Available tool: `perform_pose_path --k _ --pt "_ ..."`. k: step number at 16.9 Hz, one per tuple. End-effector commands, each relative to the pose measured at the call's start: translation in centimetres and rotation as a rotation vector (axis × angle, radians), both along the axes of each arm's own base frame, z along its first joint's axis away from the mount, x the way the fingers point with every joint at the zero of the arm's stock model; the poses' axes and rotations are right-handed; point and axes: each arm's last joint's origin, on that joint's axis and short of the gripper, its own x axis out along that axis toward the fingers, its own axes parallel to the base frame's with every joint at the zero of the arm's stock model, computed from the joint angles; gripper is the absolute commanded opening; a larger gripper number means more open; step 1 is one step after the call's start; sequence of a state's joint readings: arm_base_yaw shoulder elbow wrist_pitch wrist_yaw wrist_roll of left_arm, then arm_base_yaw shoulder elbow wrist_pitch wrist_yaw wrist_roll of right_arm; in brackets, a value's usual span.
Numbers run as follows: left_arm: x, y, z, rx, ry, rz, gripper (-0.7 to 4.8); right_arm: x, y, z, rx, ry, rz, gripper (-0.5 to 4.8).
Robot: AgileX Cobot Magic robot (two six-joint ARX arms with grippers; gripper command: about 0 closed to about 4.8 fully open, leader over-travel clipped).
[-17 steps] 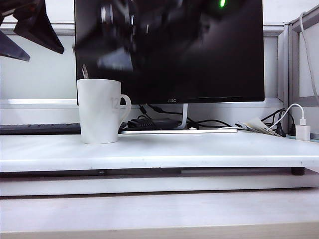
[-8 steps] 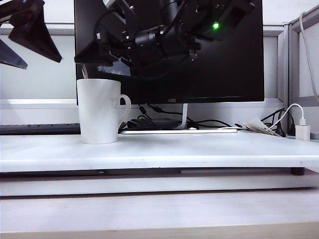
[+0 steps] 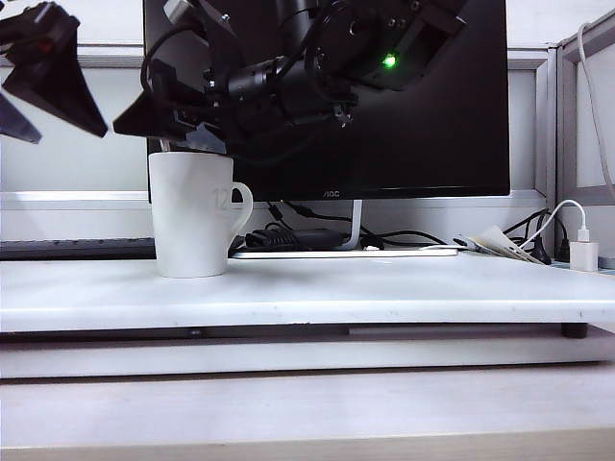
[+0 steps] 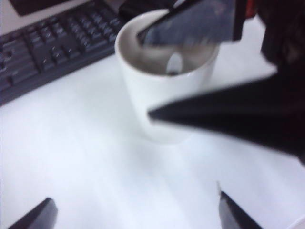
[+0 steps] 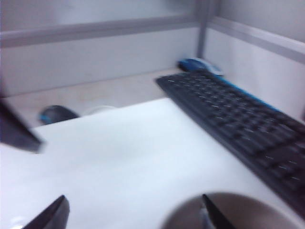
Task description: Pick up a spoon and stir the liquid in the cup.
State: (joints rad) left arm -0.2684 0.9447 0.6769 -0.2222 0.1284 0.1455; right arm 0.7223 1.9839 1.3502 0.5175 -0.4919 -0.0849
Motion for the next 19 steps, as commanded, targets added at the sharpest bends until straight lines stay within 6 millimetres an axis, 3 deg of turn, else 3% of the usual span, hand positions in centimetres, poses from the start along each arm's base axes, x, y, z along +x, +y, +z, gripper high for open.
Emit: perform_pose_path --k 1,3,5,10,13,14,16,19 --pt "-0.1 0.1 0.1 0.018 0.014 0.018 4.65 0.0 0.1 0.1 0.003 -0.010 -0.019 1.77" --pt "-0.2 0.2 -0.1 0.022 0.029 0.017 4.65 0.0 0.1 0.1 0.003 -0.010 -0.019 1.02" --pt "-0.2 0.2 -0.1 0.025 0.037 0.017 4.65 0.0 0.1 0.1 0.000 -0.007 -0.019 -0.07" --pt "-0.2 0.1 0.0 0.019 0.021 0.017 4.65 0.1 -0.5 1.1 0.019 -0.013 -0.031 -0.06" --pt "0.1 0.1 0.5 0.004 -0.032 0.016 4.65 -0.3 -1.6 3.8 0.061 -0.060 -0.043 -0.06" --pt "0.3 0.0 1.0 -0.020 -0.084 0.012 4.65 -0.5 -2.7 5.7 0.098 -0.068 -0.060 -0.06" --pt "0.5 -0.1 1.7 -0.071 -0.145 0.020 4.65 -0.7 -3.9 7.5 0.142 -0.036 -0.078 -0.06" --pt "0.8 -0.4 2.8 -0.139 -0.248 -0.024 4.66 0.6 -5.5 9.1 0.173 0.143 -0.066 -0.06"
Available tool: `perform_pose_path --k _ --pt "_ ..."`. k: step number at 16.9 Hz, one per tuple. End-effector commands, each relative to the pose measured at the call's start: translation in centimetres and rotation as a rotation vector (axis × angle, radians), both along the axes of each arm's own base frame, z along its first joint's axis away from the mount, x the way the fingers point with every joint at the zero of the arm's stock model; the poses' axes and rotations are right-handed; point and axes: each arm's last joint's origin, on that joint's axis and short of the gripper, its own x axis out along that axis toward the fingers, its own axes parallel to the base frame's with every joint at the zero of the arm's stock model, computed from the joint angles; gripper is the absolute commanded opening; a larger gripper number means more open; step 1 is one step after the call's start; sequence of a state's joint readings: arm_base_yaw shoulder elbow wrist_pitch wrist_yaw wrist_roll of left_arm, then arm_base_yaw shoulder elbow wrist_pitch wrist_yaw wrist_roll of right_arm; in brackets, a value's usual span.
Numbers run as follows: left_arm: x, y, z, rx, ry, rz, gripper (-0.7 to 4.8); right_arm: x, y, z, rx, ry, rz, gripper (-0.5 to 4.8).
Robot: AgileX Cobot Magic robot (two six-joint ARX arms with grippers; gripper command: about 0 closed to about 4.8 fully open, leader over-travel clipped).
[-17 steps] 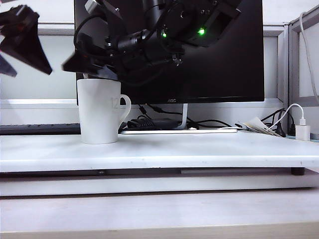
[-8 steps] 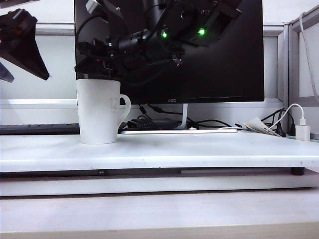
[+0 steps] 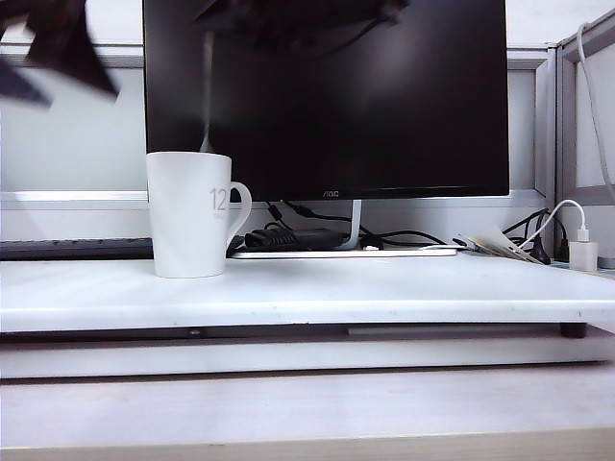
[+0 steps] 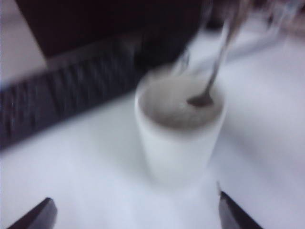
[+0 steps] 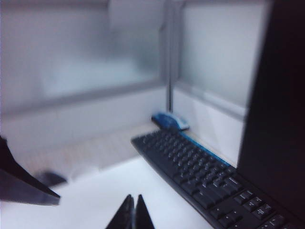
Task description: Pick up a spoon and stir the liquid in the cup.
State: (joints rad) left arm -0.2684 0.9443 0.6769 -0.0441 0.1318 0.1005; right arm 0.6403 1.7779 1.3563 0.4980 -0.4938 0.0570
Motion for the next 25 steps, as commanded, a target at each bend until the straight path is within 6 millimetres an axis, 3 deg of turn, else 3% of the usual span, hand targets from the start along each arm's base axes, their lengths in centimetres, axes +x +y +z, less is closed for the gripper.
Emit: perform_pose_path --k 1,5,12,16,19,22,25 --pt "0.2 -0.2 1.2 -0.051 -0.095 -0.048 4.66 1.5 -0.4 0.9 -0.020 0.171 0.037 -0.06" --pt "0.5 -0.3 1.1 -0.052 -0.091 -0.051 4.66 2.9 0.8 1.3 -0.022 0.177 0.085 -0.06" --pt "0.8 -0.4 0.8 -0.053 -0.085 -0.049 4.66 5.4 2.5 -3.1 -0.044 0.216 0.088 -0.06" --pt "0.8 -0.4 0.8 -0.039 -0.087 -0.045 4.66 5.0 2.7 -3.5 -0.066 0.234 0.229 -0.06" --pt "0.8 -0.4 0.8 -0.039 -0.086 -0.045 4.66 5.3 2.1 -5.1 -0.176 0.307 0.134 -0.06" --pt "0.8 -0.3 0.6 -0.036 -0.072 -0.045 4.66 5.9 2.1 -4.1 -0.151 0.213 0.000 -0.06" --pt "0.8 -0.3 0.6 -0.035 -0.066 -0.045 4.66 5.8 2.6 -1.6 -0.076 0.095 0.084 -0.06"
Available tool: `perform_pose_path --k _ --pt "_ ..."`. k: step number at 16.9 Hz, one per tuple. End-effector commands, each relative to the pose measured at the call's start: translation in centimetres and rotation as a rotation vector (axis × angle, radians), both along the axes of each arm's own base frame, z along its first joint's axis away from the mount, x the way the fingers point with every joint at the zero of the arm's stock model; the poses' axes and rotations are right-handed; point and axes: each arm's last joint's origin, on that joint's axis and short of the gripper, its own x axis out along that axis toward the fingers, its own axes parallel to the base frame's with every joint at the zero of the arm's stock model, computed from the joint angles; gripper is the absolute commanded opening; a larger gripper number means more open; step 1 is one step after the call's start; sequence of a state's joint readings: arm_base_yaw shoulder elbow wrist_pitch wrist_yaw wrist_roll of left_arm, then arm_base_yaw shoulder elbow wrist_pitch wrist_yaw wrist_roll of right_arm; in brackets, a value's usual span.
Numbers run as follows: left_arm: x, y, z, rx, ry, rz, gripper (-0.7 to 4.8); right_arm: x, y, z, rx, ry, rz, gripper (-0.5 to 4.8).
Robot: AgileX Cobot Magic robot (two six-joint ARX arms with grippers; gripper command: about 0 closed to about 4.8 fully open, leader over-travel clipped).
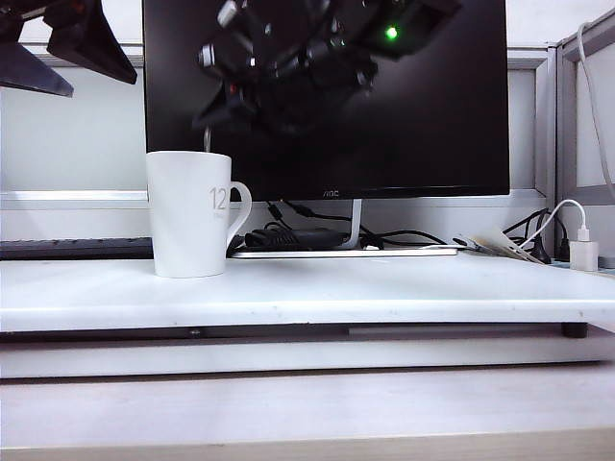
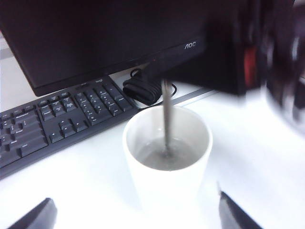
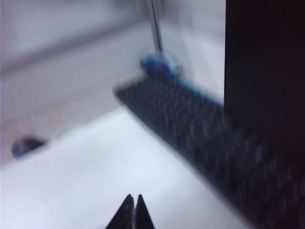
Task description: Pick up a spoon and stir the liquid in the cup.
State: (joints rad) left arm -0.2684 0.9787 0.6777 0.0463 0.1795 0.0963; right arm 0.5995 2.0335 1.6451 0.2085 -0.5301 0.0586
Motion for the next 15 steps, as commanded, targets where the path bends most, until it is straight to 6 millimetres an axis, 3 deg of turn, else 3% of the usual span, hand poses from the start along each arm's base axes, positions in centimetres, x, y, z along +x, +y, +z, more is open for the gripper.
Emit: perform_pose_path --k 1,4,7,12,15 --pt "0.0 0.0 0.4 -0.004 -0.017 0.000 4.66 -0.7 0.4 2.4 0.096 -0.122 0.154 -0.06" --pt "0.0 0.0 0.4 -0.003 -0.017 0.000 4.66 -0.9 0.3 1.2 0.038 -0.003 0.214 -0.06" --pt "0.0 0.0 0.4 -0.004 -0.017 0.000 4.66 -0.9 0.0 0.0 -0.046 0.095 0.141 -0.06" --pt "0.0 0.0 0.2 0.000 -0.003 0.000 4.66 -0.2 0.0 1.2 -0.013 -0.055 -0.044 -0.06" --pt "0.0 0.0 0.3 0.000 -0.004 0.000 4.66 -0.7 0.3 2.2 0.077 -0.128 0.159 -0.06"
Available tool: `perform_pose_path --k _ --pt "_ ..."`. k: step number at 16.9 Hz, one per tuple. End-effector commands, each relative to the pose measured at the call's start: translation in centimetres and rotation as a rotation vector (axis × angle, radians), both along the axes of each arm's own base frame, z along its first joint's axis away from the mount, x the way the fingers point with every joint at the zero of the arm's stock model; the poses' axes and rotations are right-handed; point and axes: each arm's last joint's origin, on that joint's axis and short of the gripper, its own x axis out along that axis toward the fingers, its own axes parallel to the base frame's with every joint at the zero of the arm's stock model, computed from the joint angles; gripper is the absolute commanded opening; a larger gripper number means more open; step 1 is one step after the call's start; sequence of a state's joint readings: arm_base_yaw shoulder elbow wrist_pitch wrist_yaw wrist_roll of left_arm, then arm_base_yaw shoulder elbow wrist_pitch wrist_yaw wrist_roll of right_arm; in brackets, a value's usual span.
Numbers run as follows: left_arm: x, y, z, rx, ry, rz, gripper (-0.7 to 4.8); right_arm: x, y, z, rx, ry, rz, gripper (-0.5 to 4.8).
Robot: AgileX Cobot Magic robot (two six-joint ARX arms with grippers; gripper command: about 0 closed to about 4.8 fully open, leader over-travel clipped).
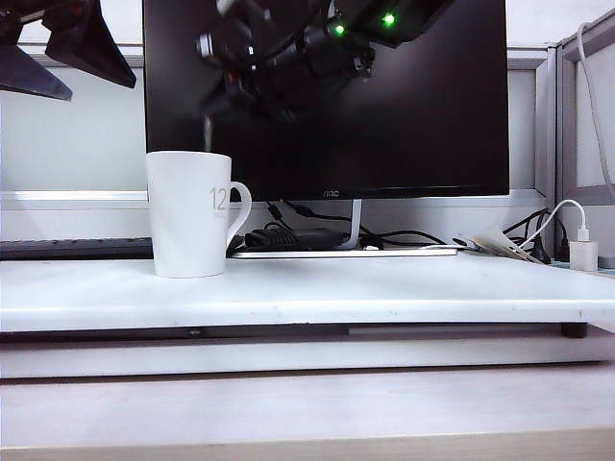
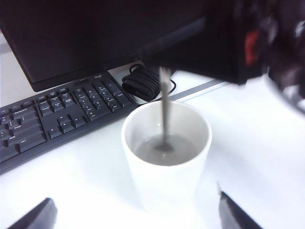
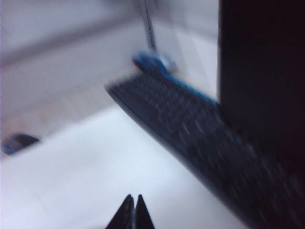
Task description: Pick up a spoon and stir the liquid in the cup.
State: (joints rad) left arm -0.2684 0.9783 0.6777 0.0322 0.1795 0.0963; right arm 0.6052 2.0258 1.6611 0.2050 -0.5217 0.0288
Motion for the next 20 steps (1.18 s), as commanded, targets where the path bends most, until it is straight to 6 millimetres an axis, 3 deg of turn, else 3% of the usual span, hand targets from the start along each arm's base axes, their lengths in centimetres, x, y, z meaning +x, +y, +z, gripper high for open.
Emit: perform_pose_path --k 1,6,9,11,13,15,17,20 --pt "0.0 0.0 0.4 -0.004 -0.019 0.000 4.66 -0.6 0.2 1.2 0.071 -0.064 0.212 -0.06" --pt "0.0 0.0 0.4 -0.004 -0.019 0.000 4.66 -0.9 -0.1 -0.8 -0.029 0.106 0.267 -0.06" --pt "0.0 0.0 0.4 -0.004 -0.016 -0.001 4.66 -0.4 -0.4 -1.2 -0.102 0.087 0.067 -0.06" --pt "0.0 0.0 0.4 -0.005 -0.015 -0.003 4.66 0.0 -0.3 -0.3 -0.054 -0.008 0.014 -0.06" --pt "0.0 0.0 0.4 -0.005 -0.015 -0.003 4.66 -0.3 0.1 0.9 0.027 -0.097 0.100 -0.06" --pt "0.0 0.0 0.4 -0.004 -0.015 -0.003 4.66 -0.6 0.2 1.3 0.077 -0.074 0.206 -0.06" --pt "0.0 0.0 0.4 -0.004 -0.014 -0.003 4.66 -0.8 0.2 0.7 0.055 -0.004 0.276 -0.06" --pt "0.0 0.0 0.3 -0.003 -0.009 -0.003 4.66 -0.9 0.0 -0.4 -0.010 0.107 0.242 -0.06"
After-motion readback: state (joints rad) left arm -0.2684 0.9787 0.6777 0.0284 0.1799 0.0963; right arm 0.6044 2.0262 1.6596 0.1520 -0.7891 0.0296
